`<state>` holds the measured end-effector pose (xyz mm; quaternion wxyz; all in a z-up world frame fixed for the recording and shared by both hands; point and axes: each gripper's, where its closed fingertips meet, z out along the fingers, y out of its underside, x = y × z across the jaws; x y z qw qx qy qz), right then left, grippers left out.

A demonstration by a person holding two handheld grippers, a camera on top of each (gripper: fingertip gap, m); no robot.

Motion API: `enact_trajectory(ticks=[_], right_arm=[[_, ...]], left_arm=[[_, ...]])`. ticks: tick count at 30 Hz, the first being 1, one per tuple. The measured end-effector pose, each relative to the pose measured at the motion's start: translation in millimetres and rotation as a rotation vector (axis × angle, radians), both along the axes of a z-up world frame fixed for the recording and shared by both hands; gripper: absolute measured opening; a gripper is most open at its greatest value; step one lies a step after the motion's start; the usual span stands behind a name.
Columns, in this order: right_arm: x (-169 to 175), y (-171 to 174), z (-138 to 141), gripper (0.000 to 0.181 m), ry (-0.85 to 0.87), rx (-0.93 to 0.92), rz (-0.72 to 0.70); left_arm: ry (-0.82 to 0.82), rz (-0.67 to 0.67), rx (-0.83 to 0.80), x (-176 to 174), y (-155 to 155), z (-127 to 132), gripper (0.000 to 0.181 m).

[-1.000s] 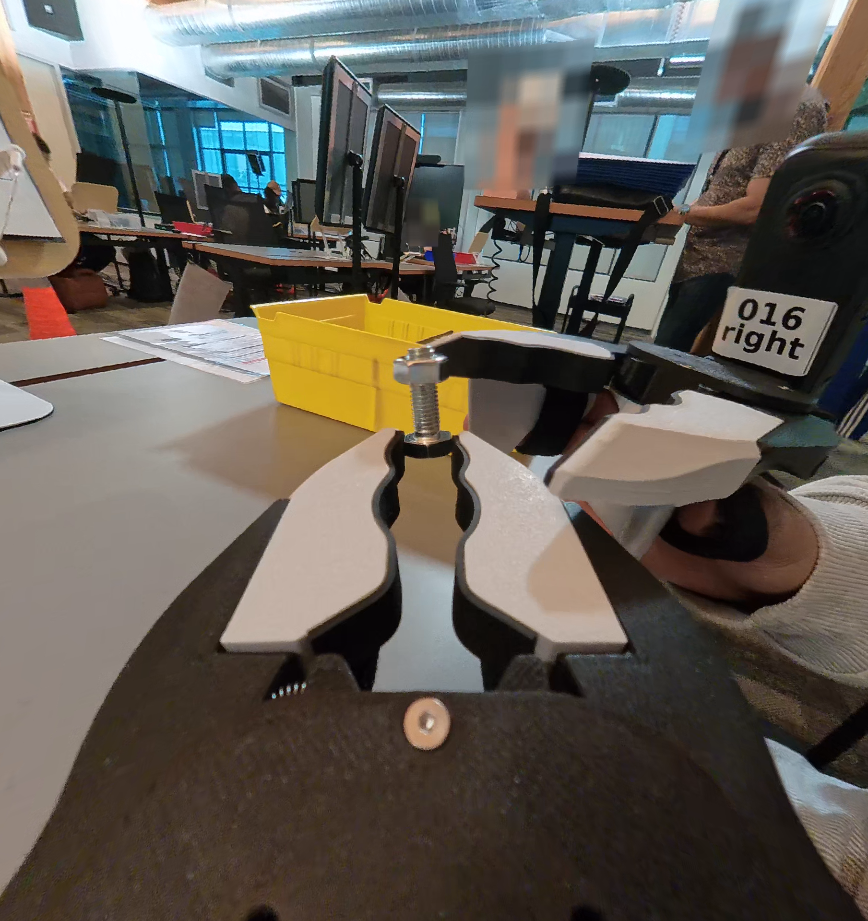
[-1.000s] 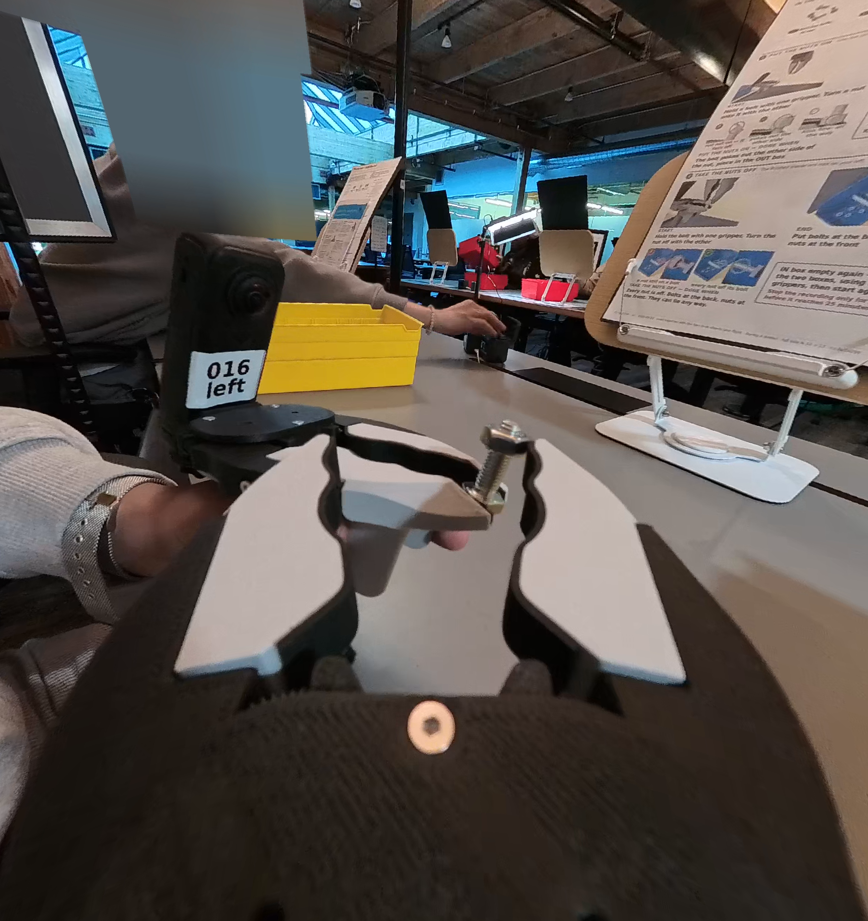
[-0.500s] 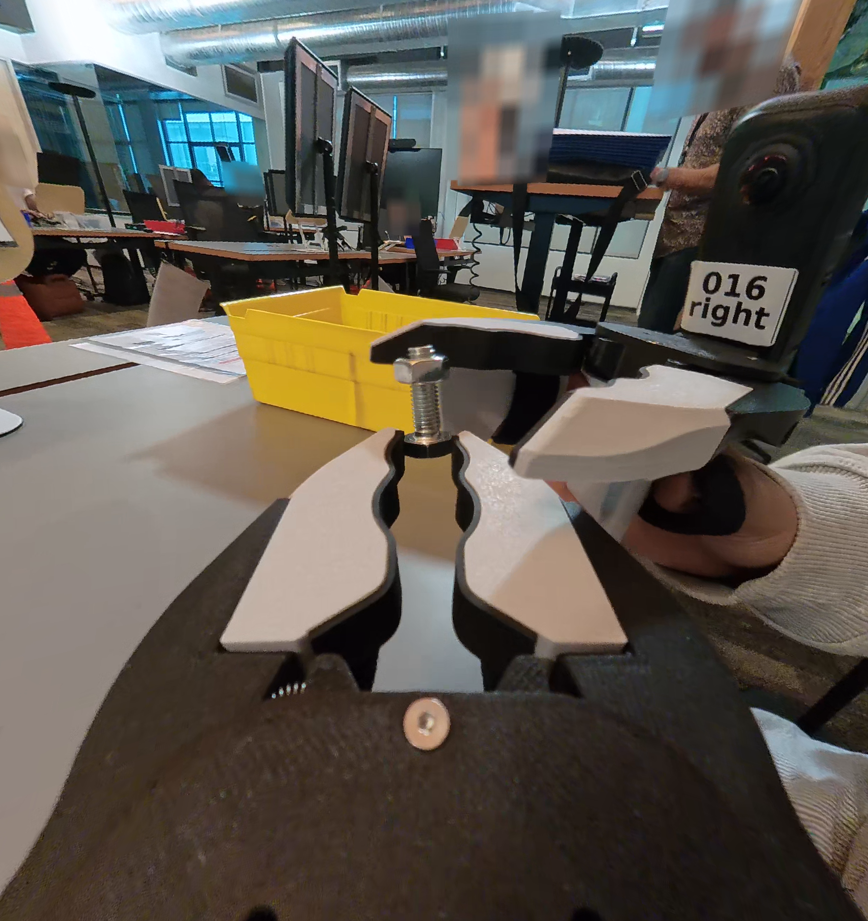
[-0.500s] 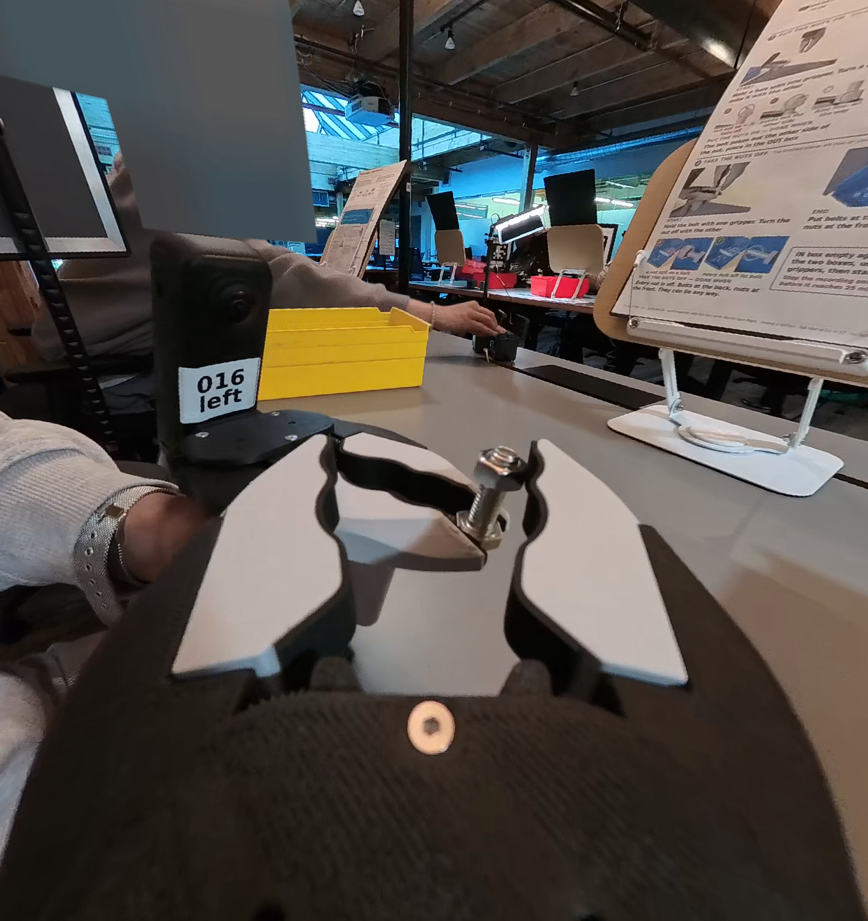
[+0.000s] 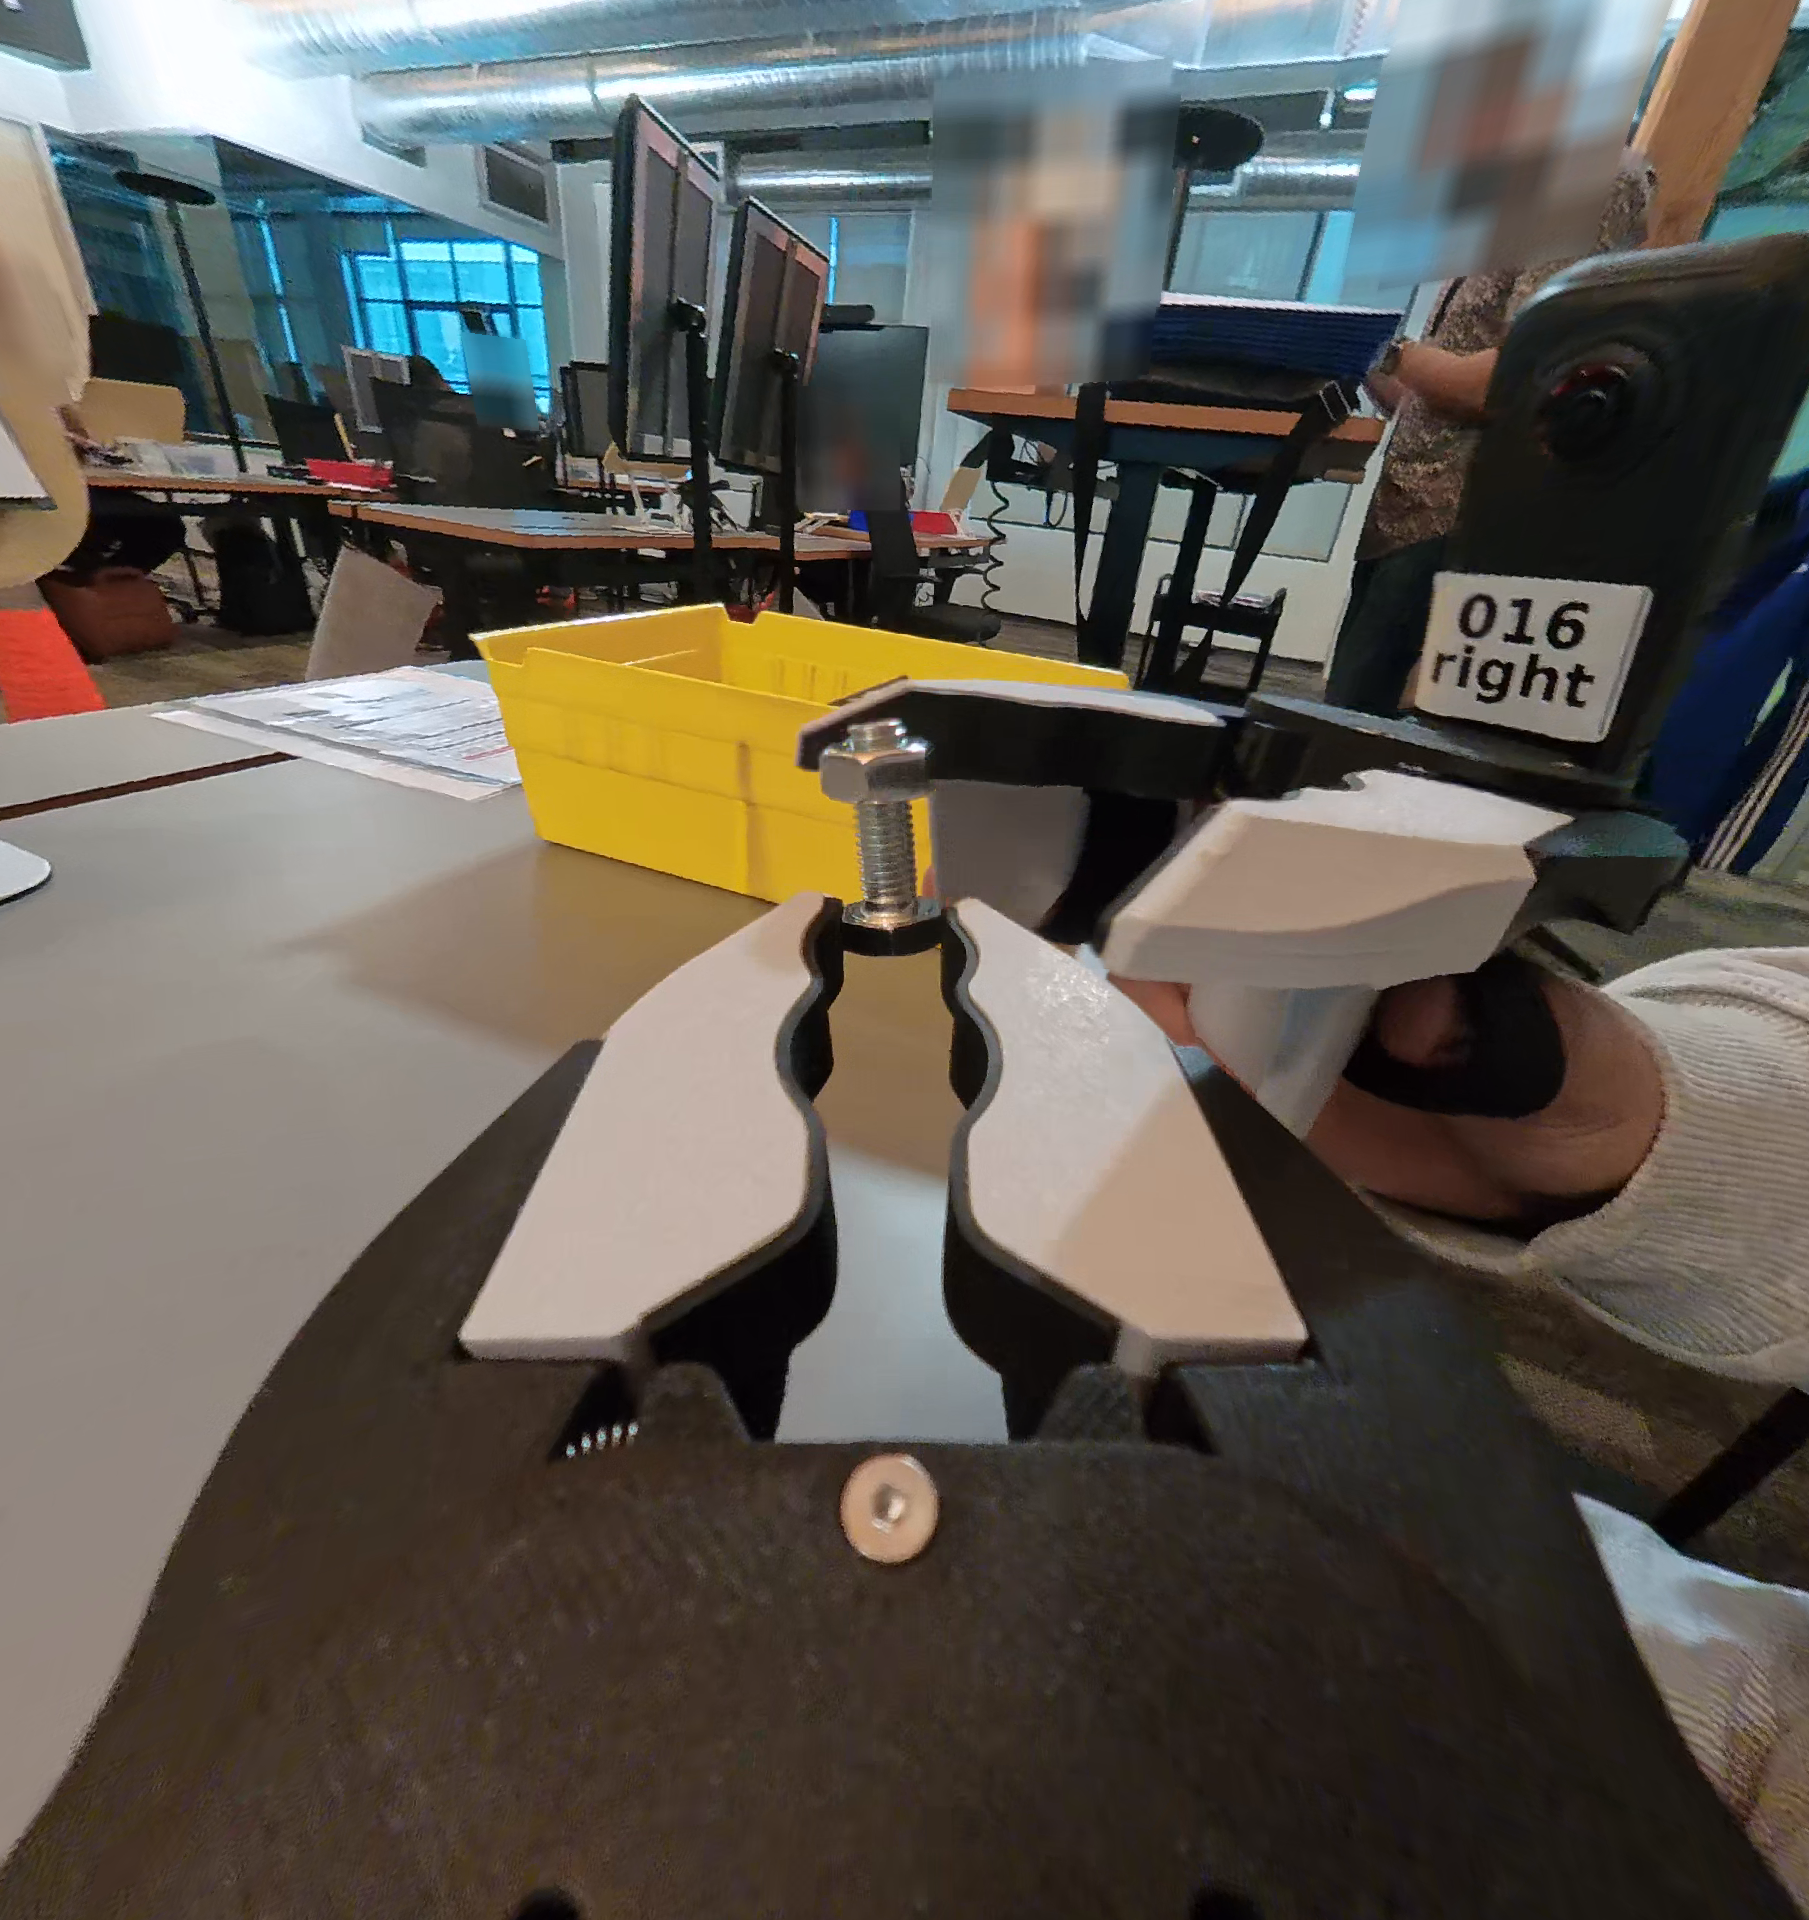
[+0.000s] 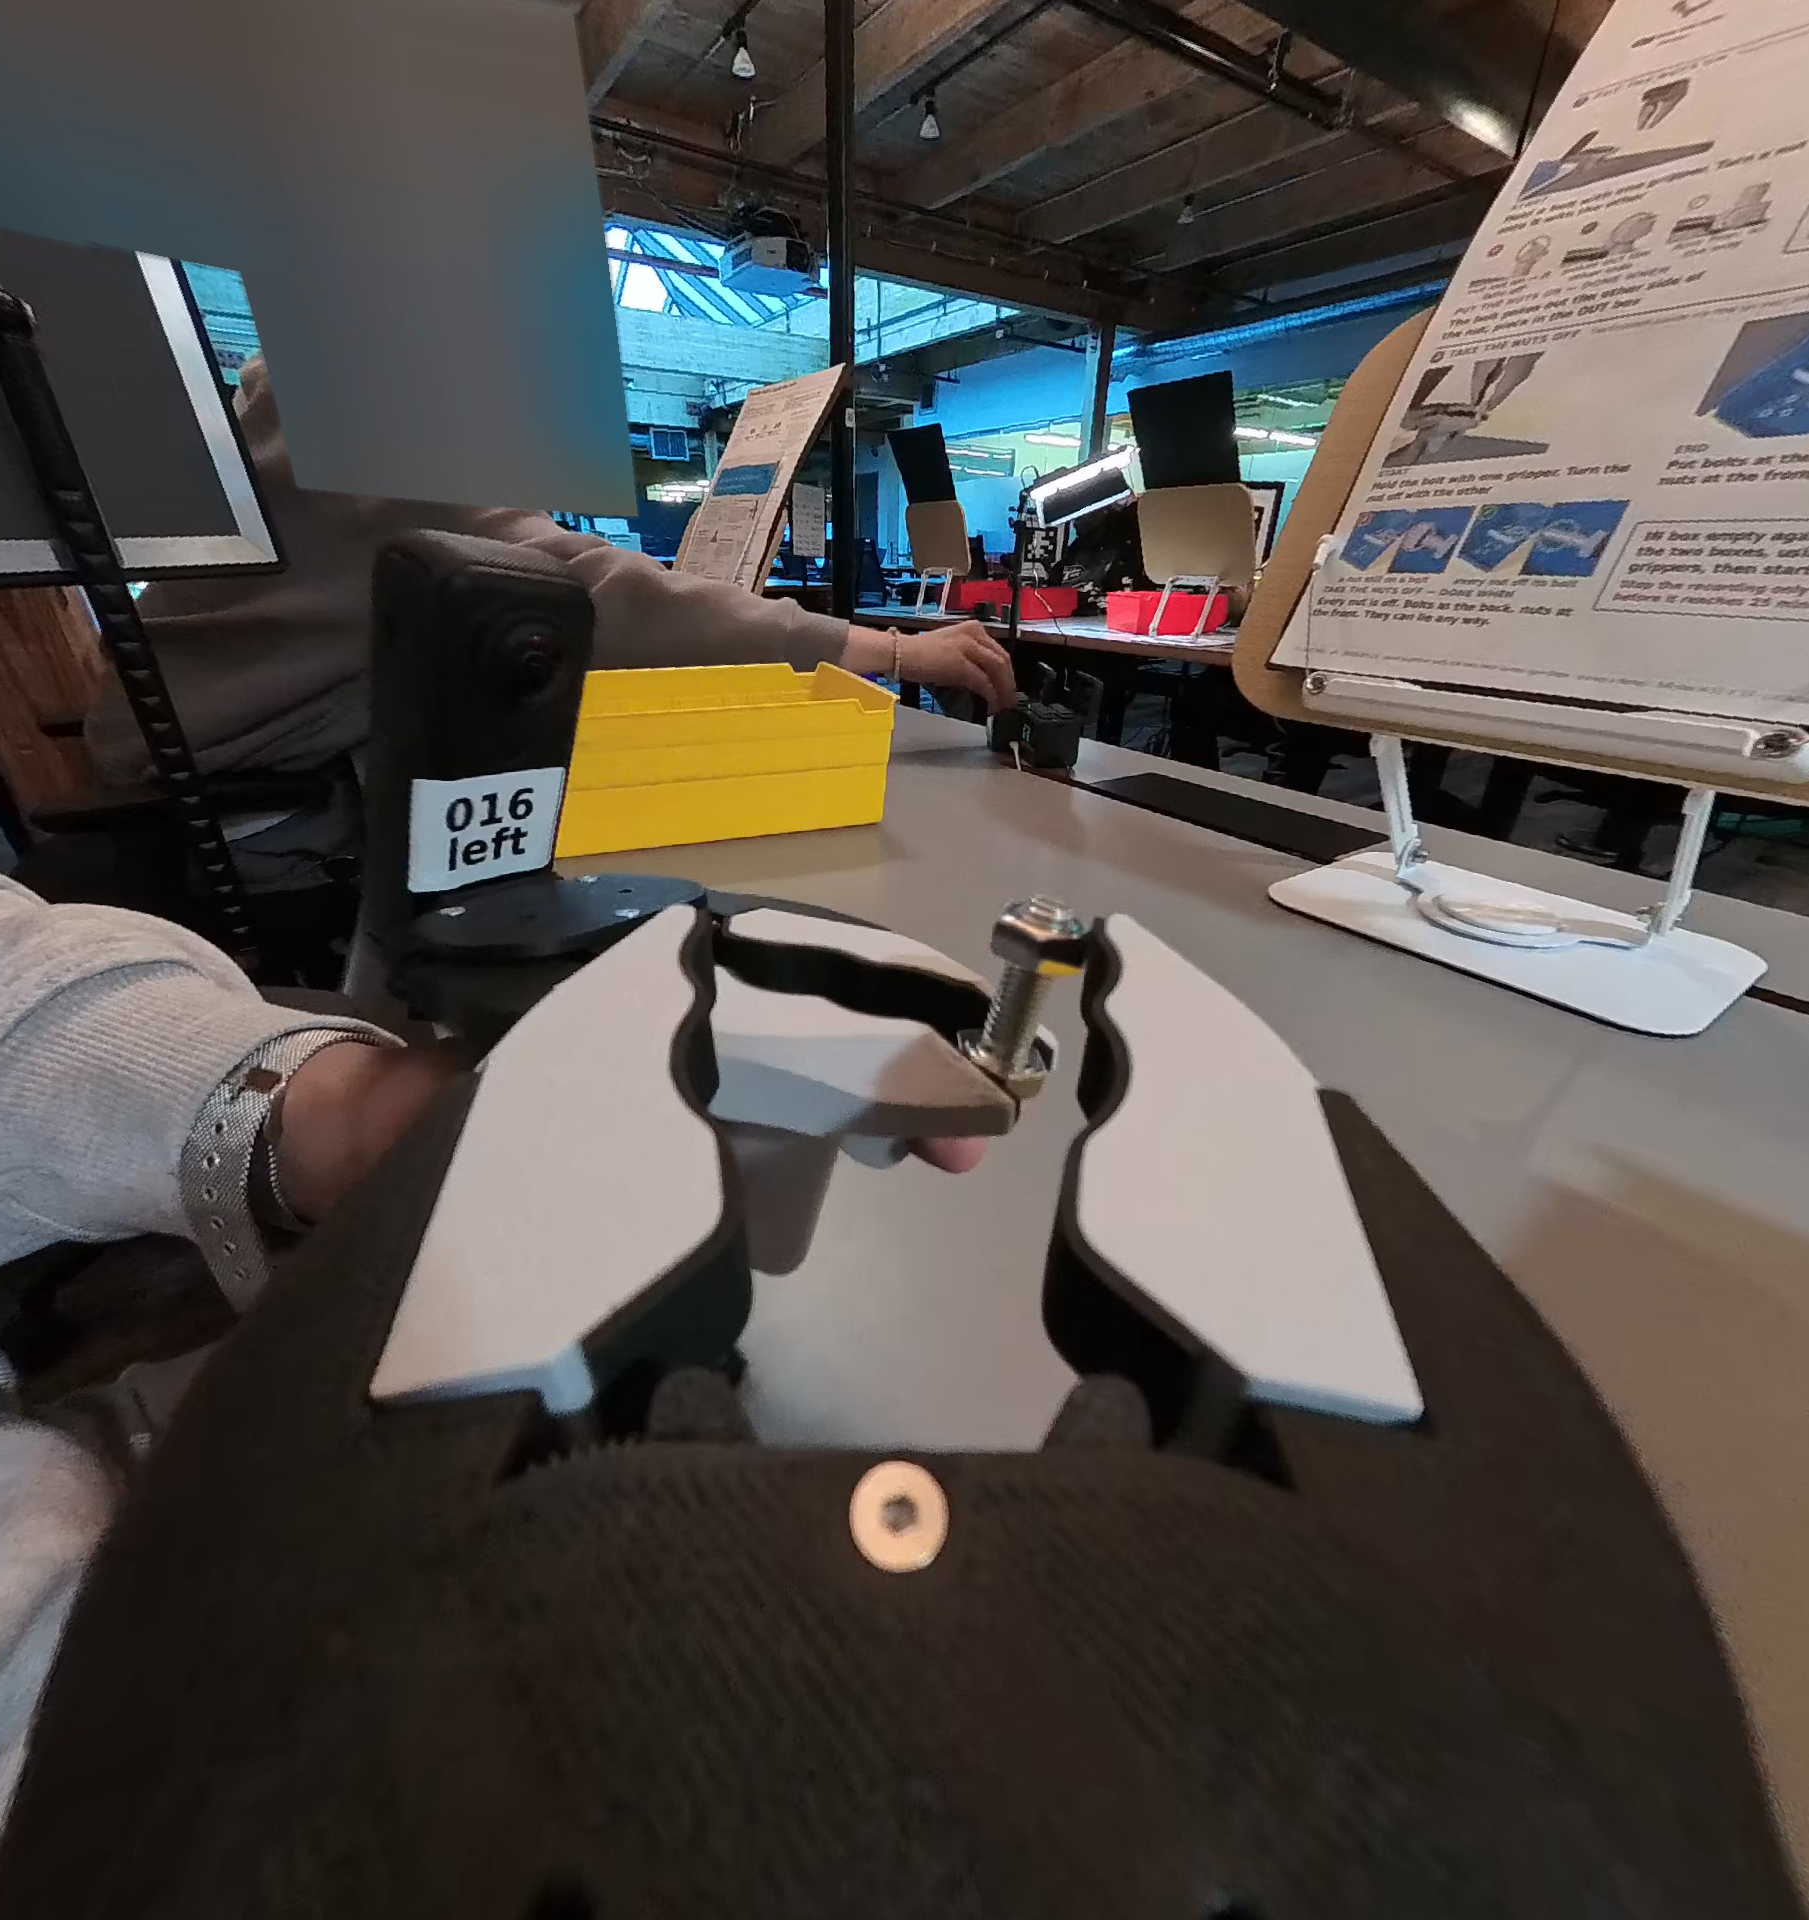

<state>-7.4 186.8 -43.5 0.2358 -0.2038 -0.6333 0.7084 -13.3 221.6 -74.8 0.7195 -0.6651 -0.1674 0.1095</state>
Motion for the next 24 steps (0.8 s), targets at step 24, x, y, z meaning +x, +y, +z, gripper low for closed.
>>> enact_trajectory(ticks=[24], right_arm=[[-14,29,2,0.033,-0.088,-0.09,-0.067]], left_arm=[[-0.014,-0.019,0.048,2,-1,6,0.018]])
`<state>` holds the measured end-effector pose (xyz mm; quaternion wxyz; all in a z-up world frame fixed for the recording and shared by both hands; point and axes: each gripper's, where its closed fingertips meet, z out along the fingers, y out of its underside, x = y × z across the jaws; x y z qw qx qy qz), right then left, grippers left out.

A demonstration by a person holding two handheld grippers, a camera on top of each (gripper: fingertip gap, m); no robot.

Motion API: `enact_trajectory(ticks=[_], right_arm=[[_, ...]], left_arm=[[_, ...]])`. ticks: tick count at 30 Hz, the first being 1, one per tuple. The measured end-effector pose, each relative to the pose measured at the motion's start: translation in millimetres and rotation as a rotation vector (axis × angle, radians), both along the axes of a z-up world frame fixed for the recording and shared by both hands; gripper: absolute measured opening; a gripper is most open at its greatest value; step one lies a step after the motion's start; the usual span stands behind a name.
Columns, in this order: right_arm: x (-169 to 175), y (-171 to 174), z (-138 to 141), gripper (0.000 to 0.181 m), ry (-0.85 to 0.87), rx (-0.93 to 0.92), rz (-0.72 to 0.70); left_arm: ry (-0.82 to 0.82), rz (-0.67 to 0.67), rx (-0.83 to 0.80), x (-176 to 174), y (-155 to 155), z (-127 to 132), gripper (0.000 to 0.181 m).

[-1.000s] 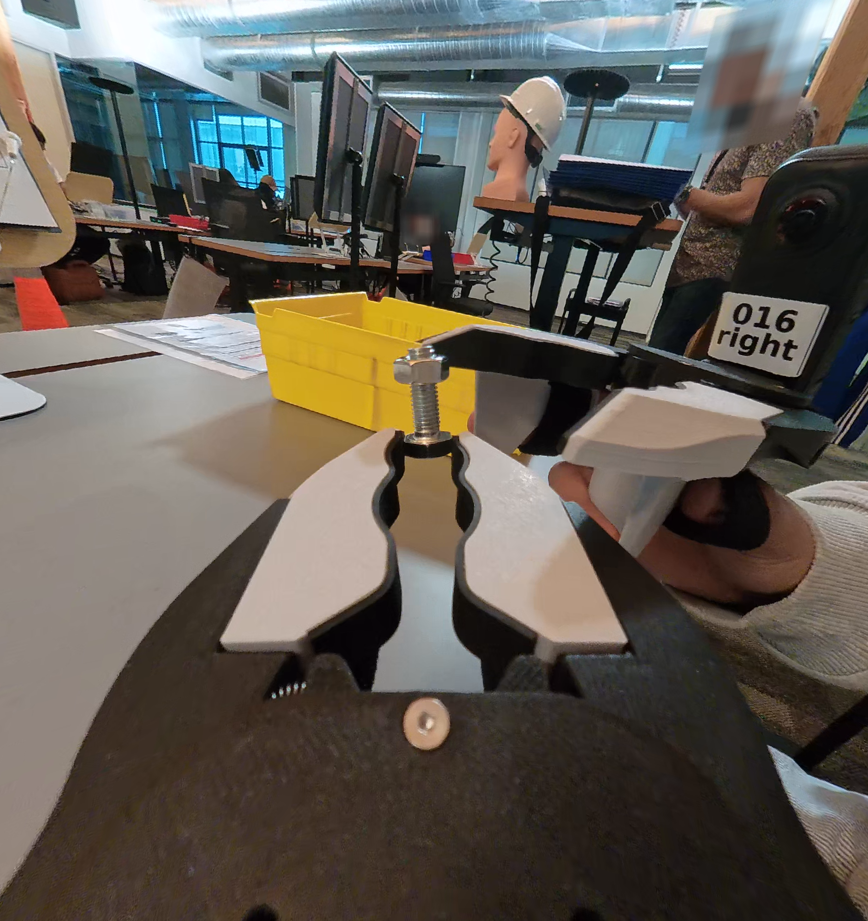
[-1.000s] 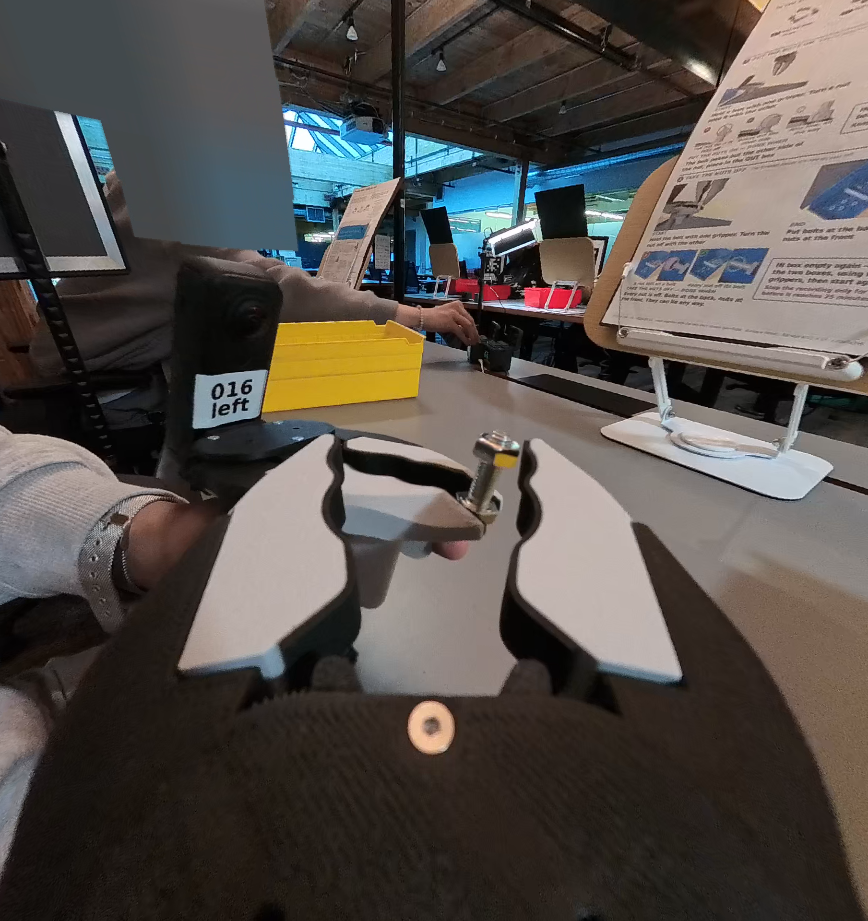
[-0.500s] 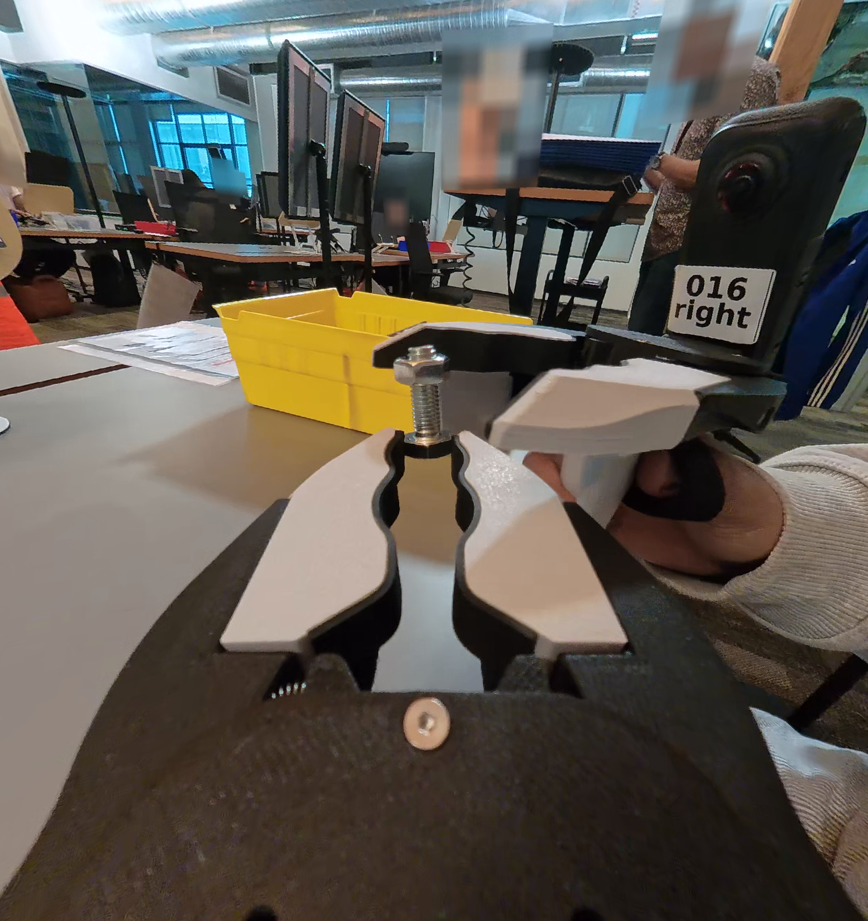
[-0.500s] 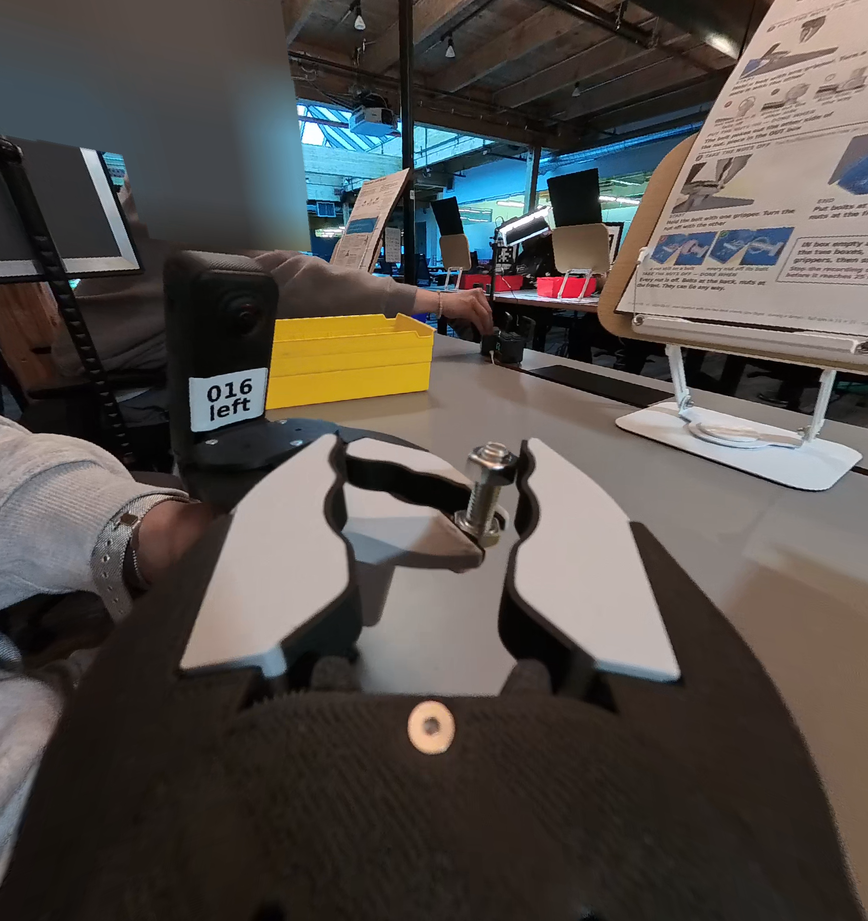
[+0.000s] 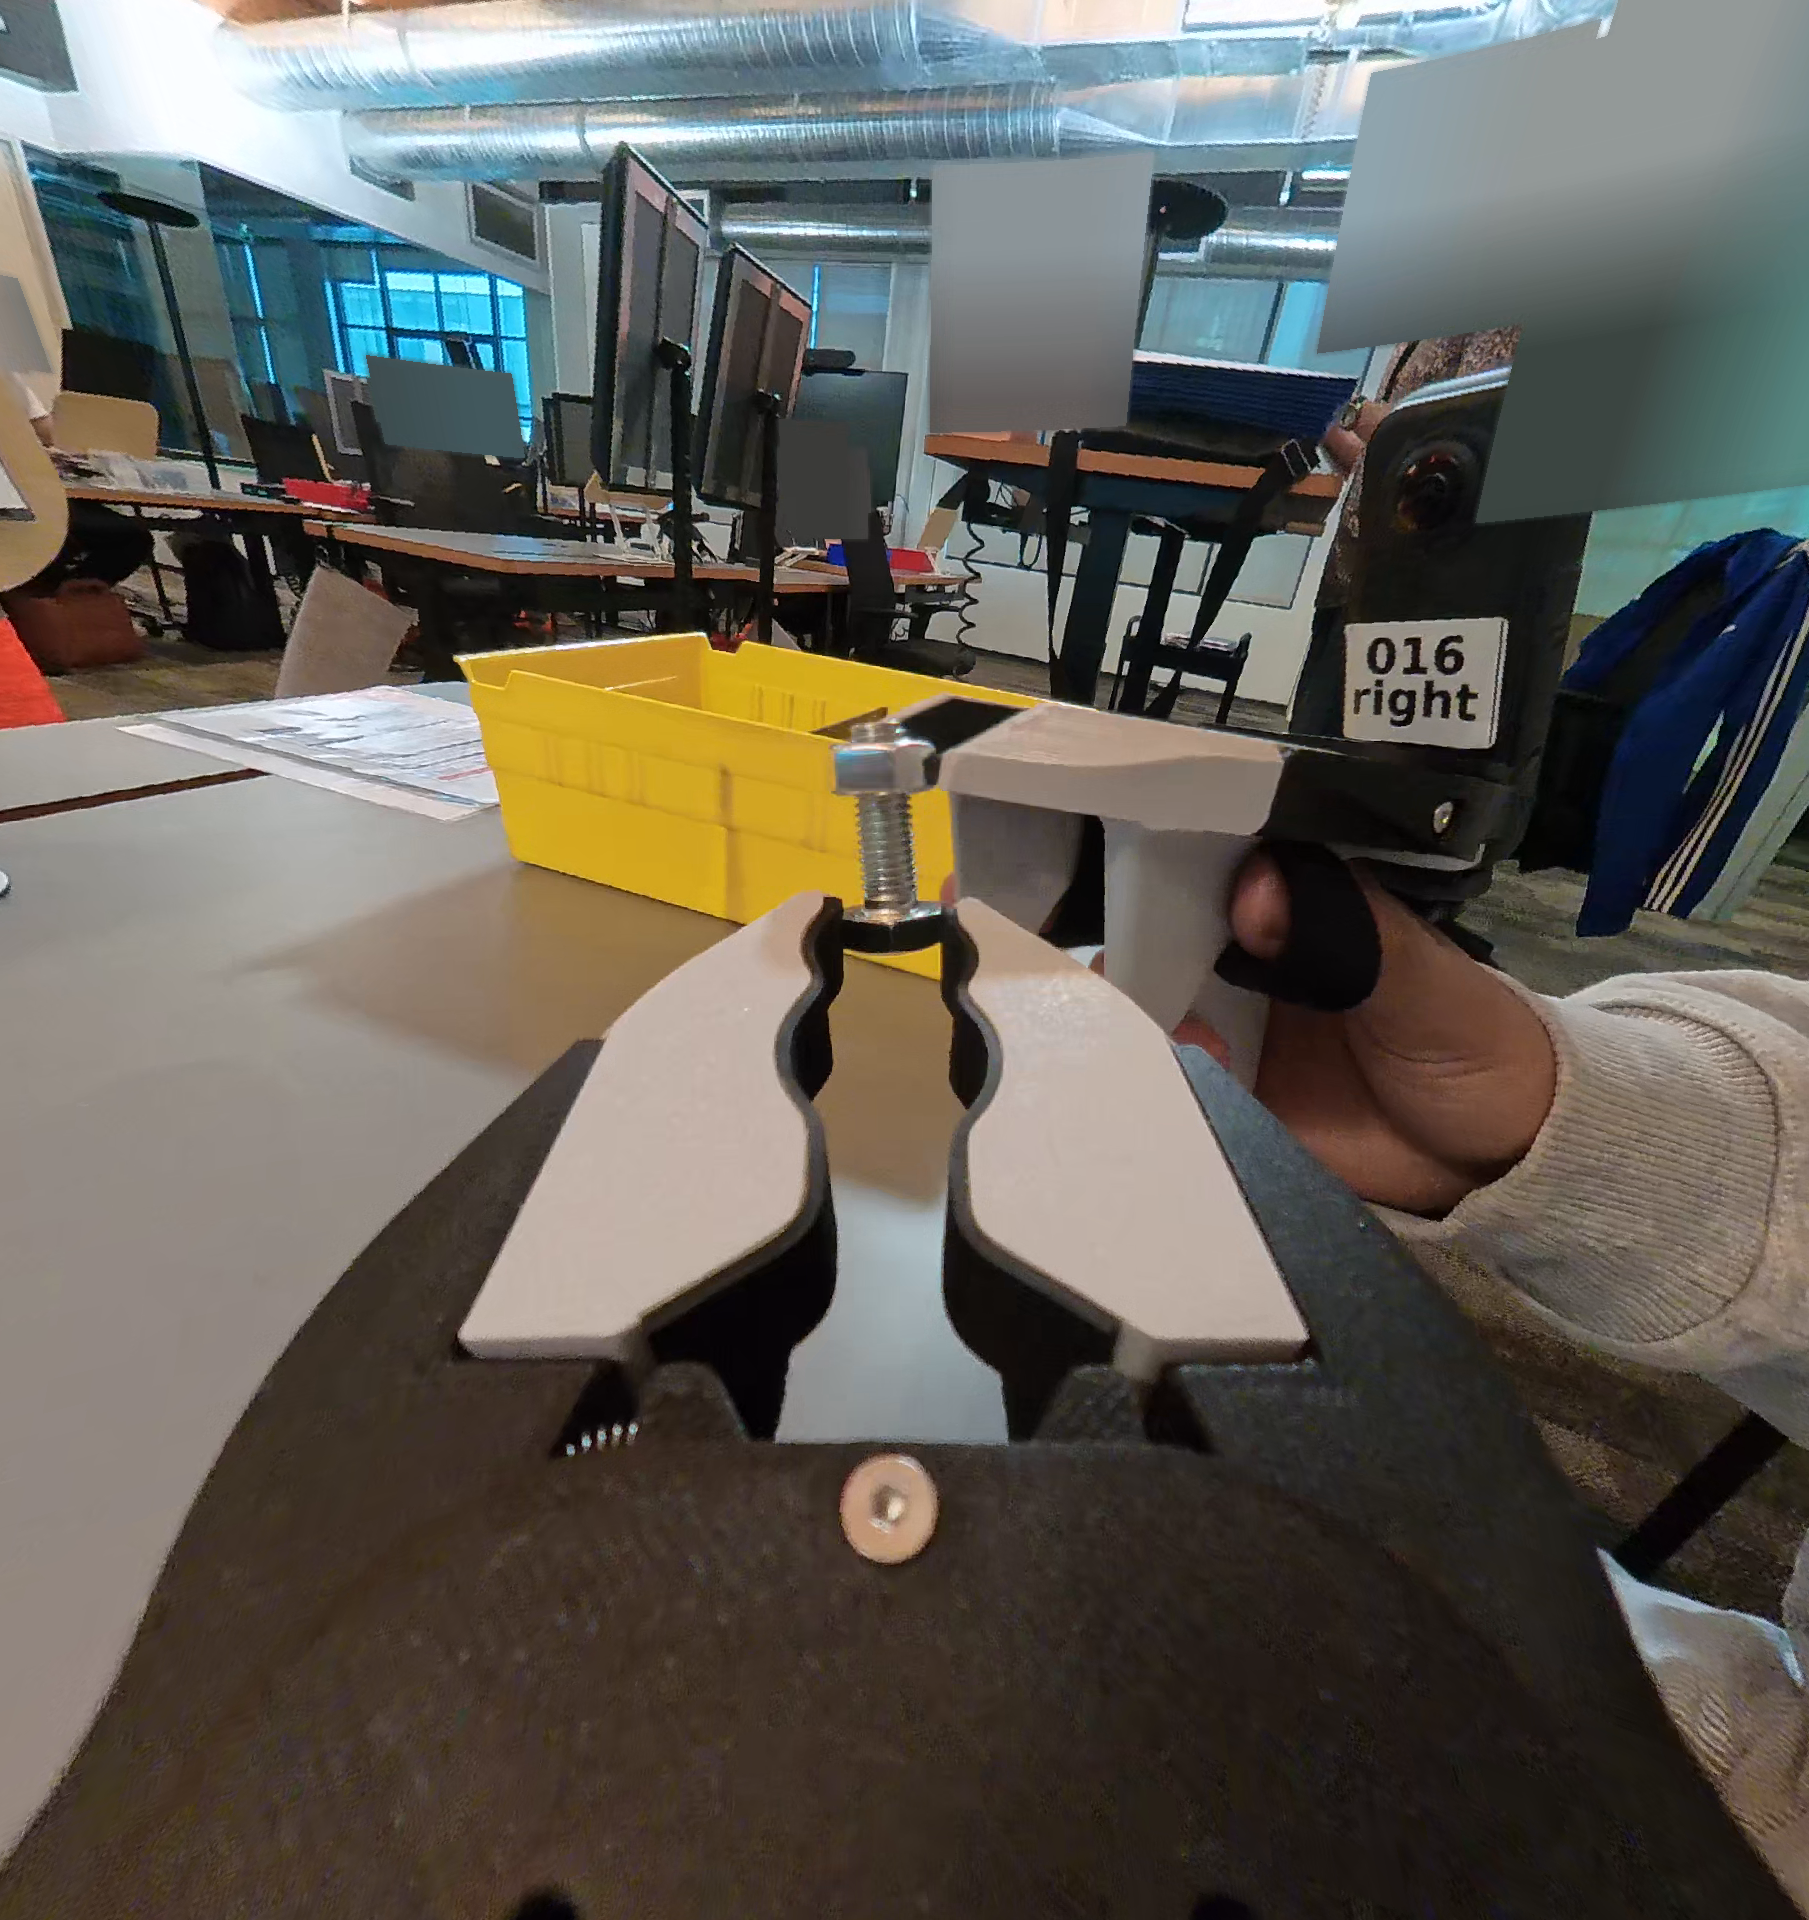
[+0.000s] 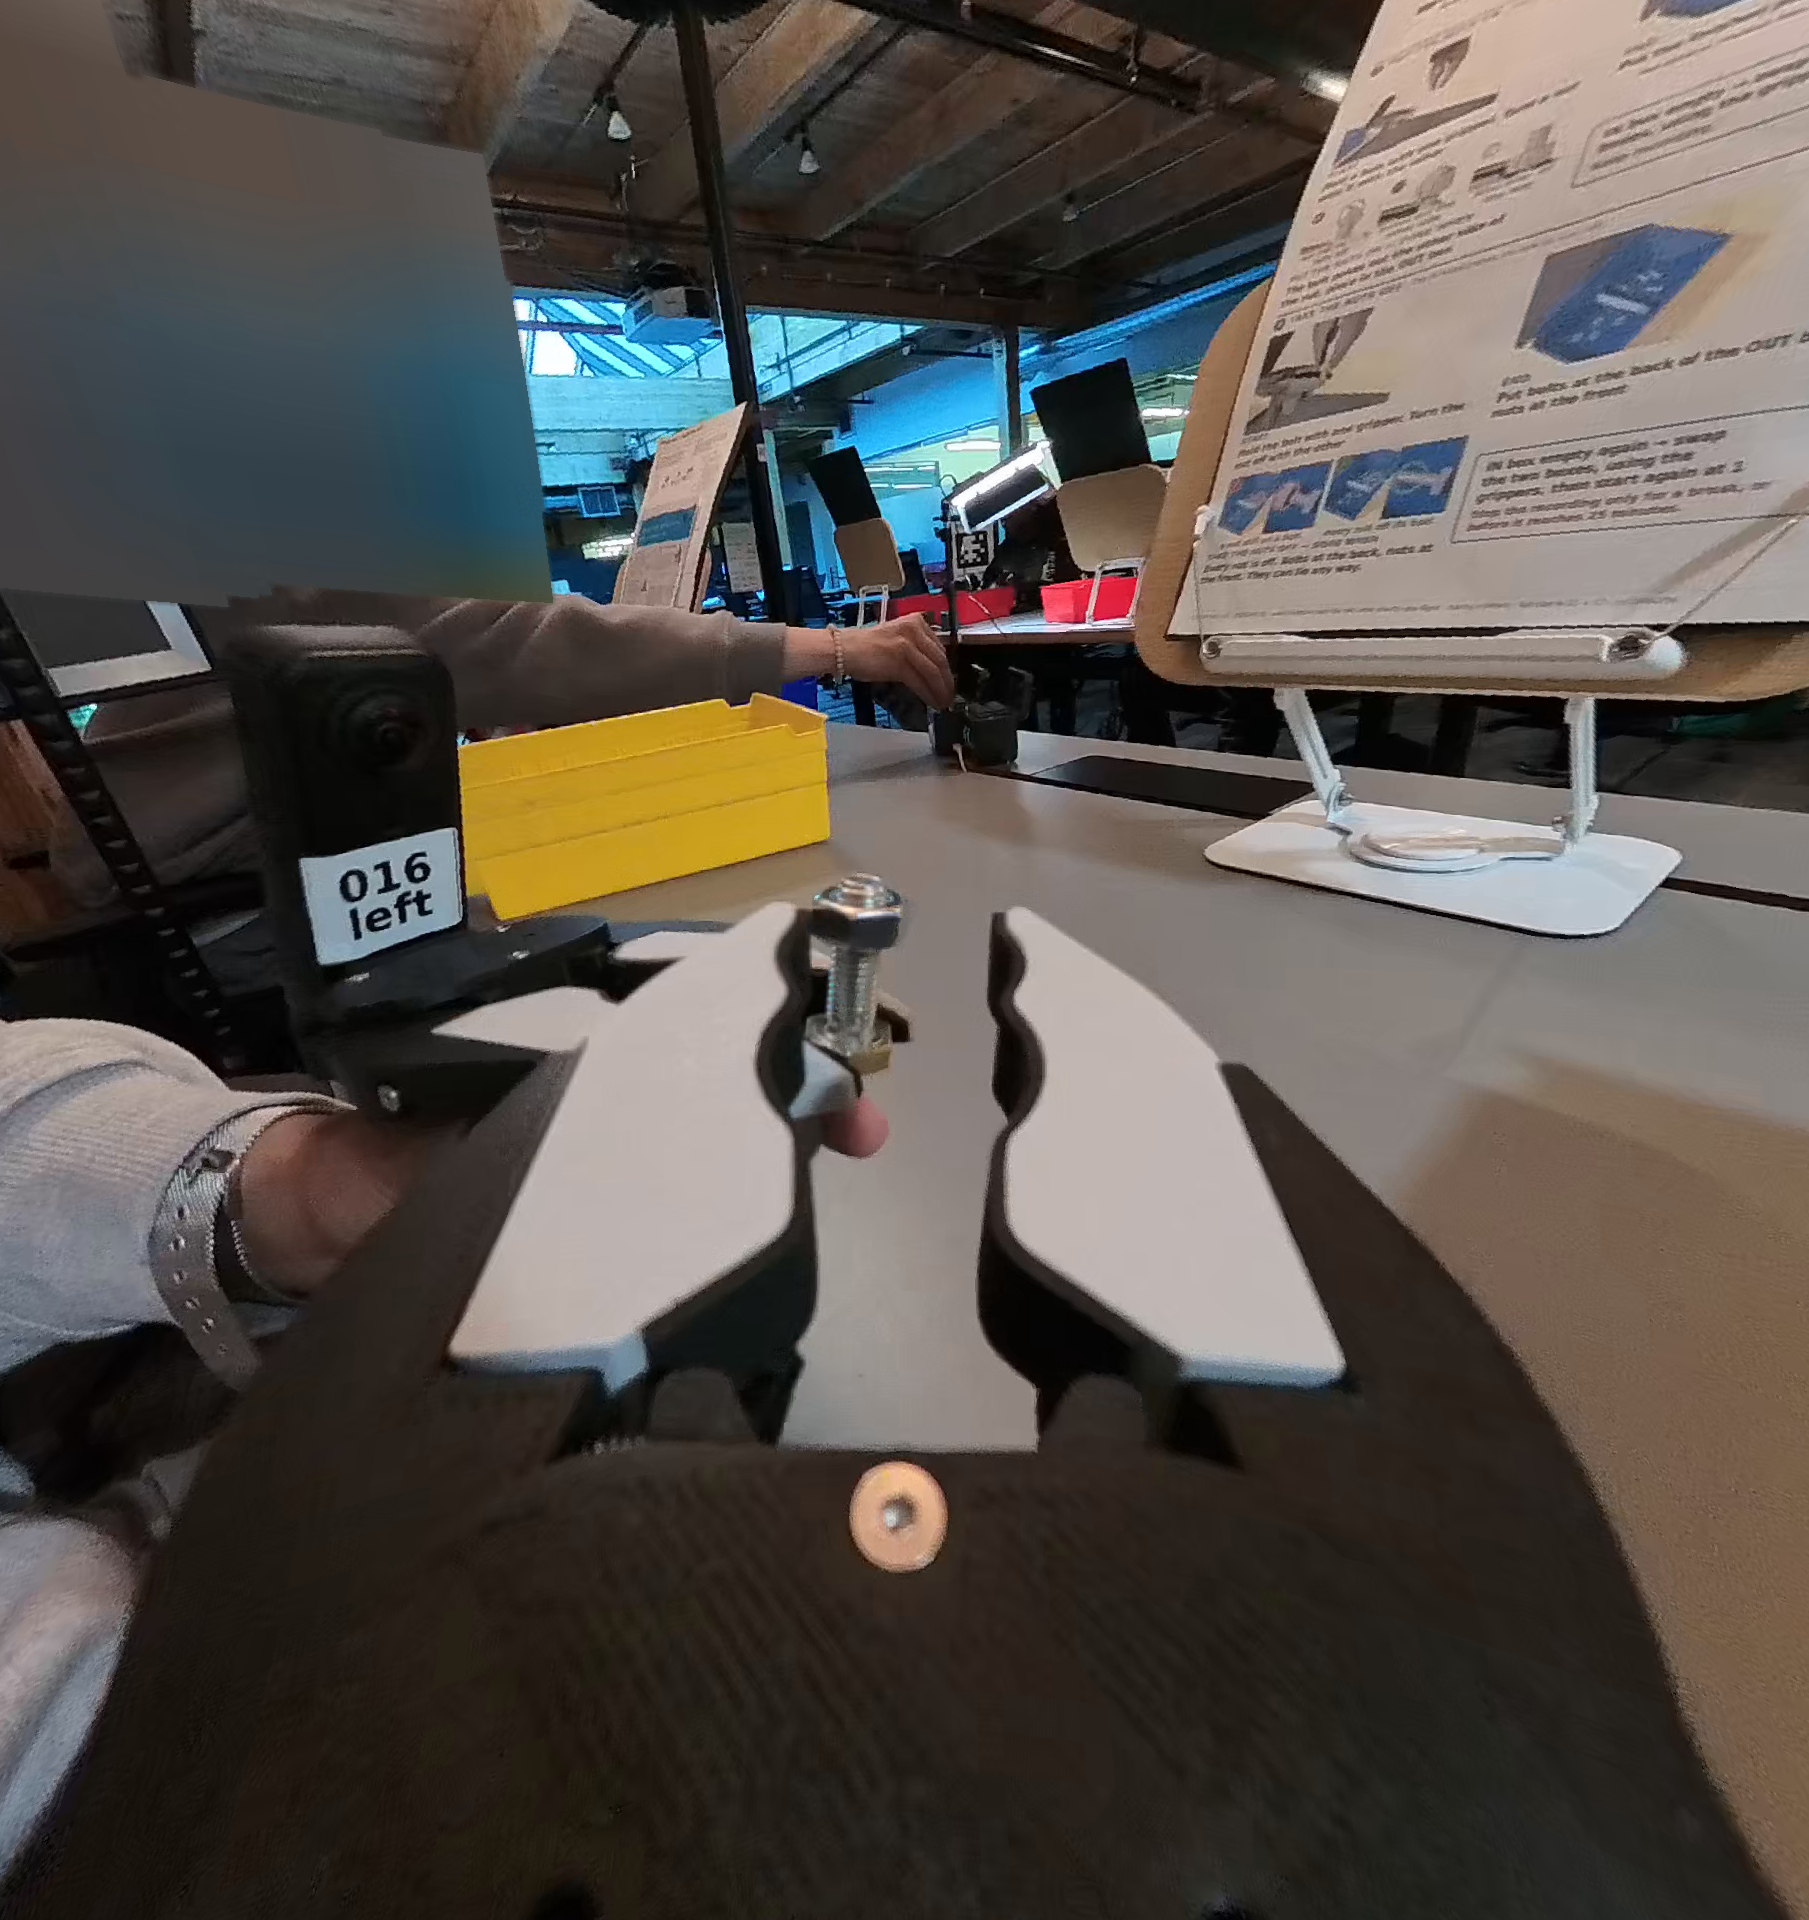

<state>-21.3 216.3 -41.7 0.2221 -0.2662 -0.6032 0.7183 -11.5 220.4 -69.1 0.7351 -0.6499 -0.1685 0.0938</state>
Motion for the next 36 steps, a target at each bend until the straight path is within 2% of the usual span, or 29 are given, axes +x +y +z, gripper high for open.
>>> enact_trajectory(ticks=[4,6,13,22,36], right_arm=[[0,4,1,0.015,-0.01,-0.006,0.0],[0,7,1,0.012,-0.009,-0.008,-0.009],[5,4,6,0.021,-0.04,-0.088,0.054],[10,-4,7,0.021,-0.036,-0.082,0.089],[6,3,7,0.021,-0.076,-0.14,0.088]], left_arm=[[-0.017,0.003,0.016,-2,-2,1,0.018],[-0.011,0.002,0.012,-1,-1,1,0.018],[0.006,-0.003,0.01,2,1,2,0.018],[0.031,-0.008,0.006,5,2,3,0.018],[0.043,-0.007,0.02,5,1,6,0.018]])
